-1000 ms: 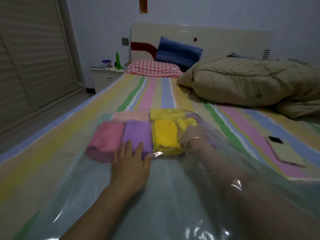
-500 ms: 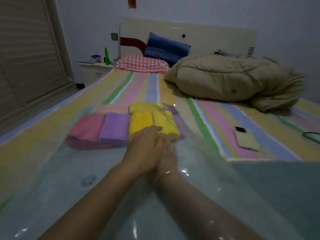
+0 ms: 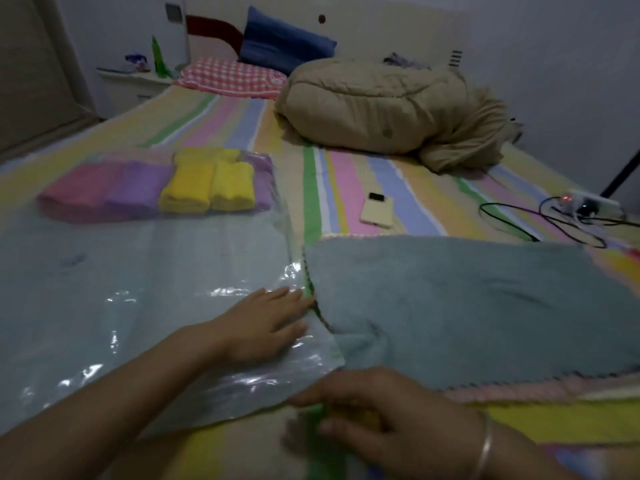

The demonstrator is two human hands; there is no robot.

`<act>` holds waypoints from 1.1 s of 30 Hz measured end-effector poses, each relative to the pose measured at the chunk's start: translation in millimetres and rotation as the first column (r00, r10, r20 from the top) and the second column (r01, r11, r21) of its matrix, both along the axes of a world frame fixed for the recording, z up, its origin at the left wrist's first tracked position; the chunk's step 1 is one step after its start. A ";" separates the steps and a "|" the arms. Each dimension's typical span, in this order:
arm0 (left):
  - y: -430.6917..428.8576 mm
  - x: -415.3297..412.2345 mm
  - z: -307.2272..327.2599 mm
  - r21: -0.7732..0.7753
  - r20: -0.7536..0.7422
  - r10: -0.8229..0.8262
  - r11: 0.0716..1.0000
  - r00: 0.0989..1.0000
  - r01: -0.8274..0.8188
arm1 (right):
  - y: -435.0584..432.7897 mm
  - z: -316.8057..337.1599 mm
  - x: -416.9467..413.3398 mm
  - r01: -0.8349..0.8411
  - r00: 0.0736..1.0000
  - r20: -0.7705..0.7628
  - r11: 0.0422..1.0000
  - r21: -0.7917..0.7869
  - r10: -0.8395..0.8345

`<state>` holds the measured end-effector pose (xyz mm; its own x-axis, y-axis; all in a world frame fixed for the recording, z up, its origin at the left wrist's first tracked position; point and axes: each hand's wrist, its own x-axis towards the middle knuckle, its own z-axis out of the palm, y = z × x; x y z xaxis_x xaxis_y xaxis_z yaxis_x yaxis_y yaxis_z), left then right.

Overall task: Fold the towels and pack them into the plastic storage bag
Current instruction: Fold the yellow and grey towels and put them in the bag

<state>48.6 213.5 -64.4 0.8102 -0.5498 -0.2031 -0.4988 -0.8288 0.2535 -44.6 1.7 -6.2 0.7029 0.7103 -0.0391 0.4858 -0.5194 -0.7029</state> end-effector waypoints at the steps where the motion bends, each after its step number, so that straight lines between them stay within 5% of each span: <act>1: 2.3 -4.9 -4.5 -0.001 -0.001 0.024 1.000 1.000 -0.024 | -22.0 1.3 -3.6 0.074 0.997 0.007 0.997 0.029 -0.075; 4: 4.4 -28.2 -13.3 0.051 0.076 0.063 0.996 0.995 -0.067 | -89.2 -5.8 -2.6 0.400 0.903 0.132 0.913 0.087 -0.408; 9: 2.5 -56.5 -10.2 0.132 0.074 0.163 0.976 0.984 -0.172 | -182.2 -37.4 9.7 0.704 0.644 0.402 0.710 0.024 -0.651; 12: -25.0 -66.0 -0.3 -0.133 0.306 0.383 0.924 0.872 -0.359 | -226.5 -43.7 6.6 0.803 0.513 0.469 0.595 0.033 -0.719; 15: -83.1 -75.0 6.0 -0.387 0.534 0.510 0.857 0.675 -0.341 | -270.6 -45.8 5.2 0.869 0.391 0.512 0.490 0.068 -0.765; 20: -195.8 -78.8 1.4 -0.465 0.453 0.319 0.881 0.833 -0.084 | -336.7 -44.4 10.0 0.959 0.183 0.626 0.278 0.056 -0.758; 26: -259.6 -78.9 -10.9 -0.402 0.461 0.178 0.915 0.869 0.026 | -386.5 -46.1 25.4 0.971 0.130 0.518 0.002 -0.241 -0.845; 29: -265.2 -80.3 -17.5 -0.363 0.495 0.160 0.931 0.854 0.036 | -391.7 -49.7 25.7 0.935 0.173 0.509 -0.022 -0.354 -0.843; 33: -262.6 -83.4 -21.5 -0.316 0.507 0.147 0.948 0.849 0.025 | -387.9 -42.3 27.6 0.964 0.148 0.583 -0.015 -0.264 -0.799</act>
<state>-34.8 -49.1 -85.9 0.7817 -0.4595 0.4217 -0.5777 -0.7882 0.2121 -17.1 -386.2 -48.5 0.7801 -0.5955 0.1921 -0.5837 -0.8032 -0.1195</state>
